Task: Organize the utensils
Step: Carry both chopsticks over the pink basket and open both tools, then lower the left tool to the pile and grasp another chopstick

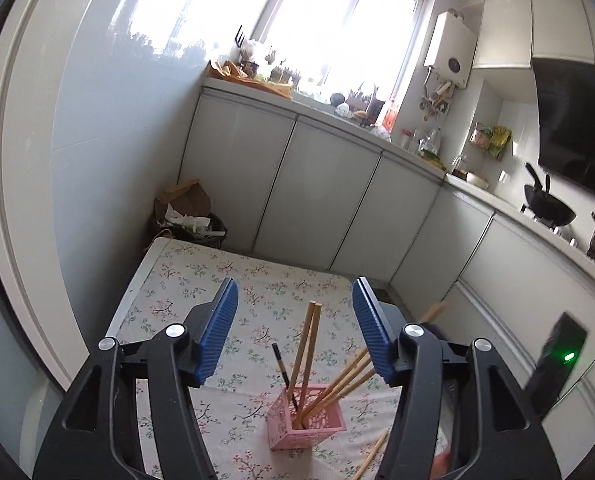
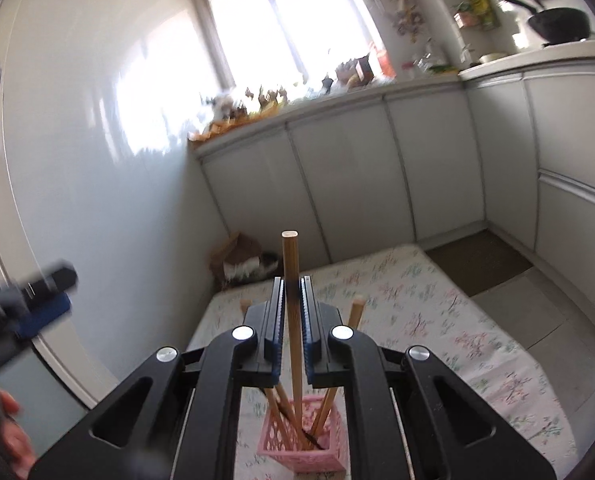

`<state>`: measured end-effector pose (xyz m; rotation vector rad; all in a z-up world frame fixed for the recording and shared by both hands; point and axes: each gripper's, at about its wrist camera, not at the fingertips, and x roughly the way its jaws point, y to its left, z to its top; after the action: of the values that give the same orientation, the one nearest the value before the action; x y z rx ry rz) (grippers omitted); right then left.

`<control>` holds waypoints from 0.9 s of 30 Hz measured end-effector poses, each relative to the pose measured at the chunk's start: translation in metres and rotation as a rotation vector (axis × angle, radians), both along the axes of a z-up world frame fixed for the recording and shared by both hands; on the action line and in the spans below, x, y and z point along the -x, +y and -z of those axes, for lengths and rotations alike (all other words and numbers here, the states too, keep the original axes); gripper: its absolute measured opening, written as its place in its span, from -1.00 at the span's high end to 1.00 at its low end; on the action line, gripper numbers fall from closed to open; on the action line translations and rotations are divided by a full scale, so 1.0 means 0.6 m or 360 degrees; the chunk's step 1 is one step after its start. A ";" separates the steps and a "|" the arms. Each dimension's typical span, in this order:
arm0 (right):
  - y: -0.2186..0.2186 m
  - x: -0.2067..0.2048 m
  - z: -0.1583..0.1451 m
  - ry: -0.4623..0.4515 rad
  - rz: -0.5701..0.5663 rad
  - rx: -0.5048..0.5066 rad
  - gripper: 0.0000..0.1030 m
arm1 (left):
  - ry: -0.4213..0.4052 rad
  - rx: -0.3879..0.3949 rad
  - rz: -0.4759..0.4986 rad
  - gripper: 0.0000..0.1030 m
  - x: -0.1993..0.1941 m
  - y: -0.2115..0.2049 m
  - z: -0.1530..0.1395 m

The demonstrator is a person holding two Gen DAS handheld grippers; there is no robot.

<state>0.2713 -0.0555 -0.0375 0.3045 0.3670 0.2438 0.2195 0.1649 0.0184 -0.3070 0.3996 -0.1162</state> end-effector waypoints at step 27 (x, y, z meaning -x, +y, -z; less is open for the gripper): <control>-0.151 0.132 0.037 0.0143 0.0372 -0.0099 -0.77 | 0.0013 -0.0246 0.0053 -0.67 0.014 -0.064 0.009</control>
<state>0.1923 -0.1464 -0.0595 0.4173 0.4092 0.0119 0.2110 0.1268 0.0131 -0.1485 0.4193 -0.1156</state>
